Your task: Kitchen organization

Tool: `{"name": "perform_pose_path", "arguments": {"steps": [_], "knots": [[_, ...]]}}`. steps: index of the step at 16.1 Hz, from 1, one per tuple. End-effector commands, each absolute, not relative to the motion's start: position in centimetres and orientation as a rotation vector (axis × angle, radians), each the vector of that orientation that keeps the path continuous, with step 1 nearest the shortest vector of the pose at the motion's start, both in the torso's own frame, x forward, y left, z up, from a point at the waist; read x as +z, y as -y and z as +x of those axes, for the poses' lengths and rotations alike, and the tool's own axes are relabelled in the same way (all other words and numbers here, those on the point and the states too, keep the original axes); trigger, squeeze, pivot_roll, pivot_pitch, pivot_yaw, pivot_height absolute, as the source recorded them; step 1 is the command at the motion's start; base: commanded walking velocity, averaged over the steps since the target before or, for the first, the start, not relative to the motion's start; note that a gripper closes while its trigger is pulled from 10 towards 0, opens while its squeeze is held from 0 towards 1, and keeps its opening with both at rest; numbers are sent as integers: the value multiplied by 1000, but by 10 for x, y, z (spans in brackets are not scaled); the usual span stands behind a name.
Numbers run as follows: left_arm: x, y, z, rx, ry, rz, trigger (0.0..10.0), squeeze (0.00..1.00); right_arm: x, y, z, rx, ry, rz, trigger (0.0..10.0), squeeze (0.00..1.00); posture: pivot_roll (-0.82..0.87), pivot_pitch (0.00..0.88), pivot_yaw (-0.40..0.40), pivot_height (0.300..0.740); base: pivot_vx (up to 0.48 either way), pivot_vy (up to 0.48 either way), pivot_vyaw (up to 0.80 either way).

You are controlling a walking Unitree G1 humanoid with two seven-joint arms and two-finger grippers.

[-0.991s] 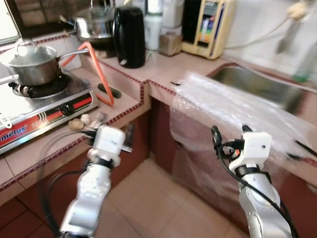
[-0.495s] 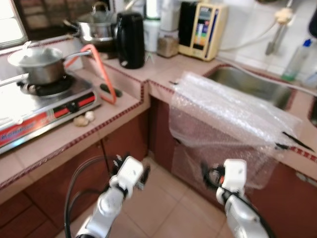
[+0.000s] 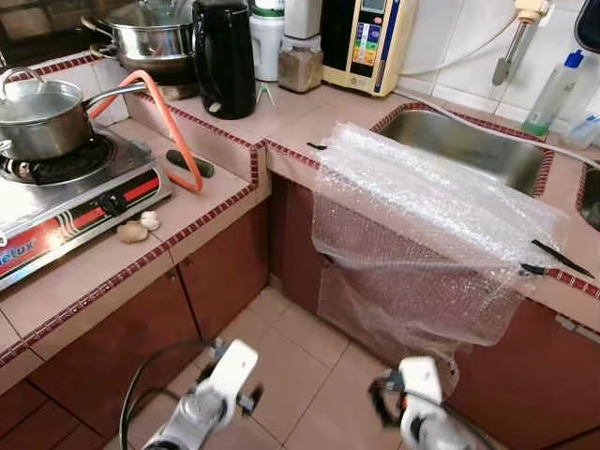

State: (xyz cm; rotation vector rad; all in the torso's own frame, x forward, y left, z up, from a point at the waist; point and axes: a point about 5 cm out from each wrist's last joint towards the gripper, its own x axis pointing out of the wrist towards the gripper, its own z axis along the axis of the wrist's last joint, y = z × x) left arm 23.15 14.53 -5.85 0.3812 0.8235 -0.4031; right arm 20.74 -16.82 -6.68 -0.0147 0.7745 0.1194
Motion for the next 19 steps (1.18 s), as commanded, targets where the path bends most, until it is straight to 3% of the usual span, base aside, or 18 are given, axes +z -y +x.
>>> {"name": "perform_pose_path", "arguments": {"steps": [1, 6, 19], "knots": [[-66, -151, 222, -382, -903, 374, 10000, 0, -75, 169, 197, 121, -837, -7, 10000, 0, 72, 0, -37, 740, 0, 0, 0], [-75, -168, 208, -320, -998, 412, 10000, 0, -86, 168, 177, 154, -917, -50, 10000, 0, 57, 0, -32, 740, 0, 0, 0], [-79, -188, 196, -249, -1057, 483, 10000, 0, -90, 164, 169, 213, -944, -117, 10000, 0, 61, 0, -17, 740, 0, 0, 800]]}}
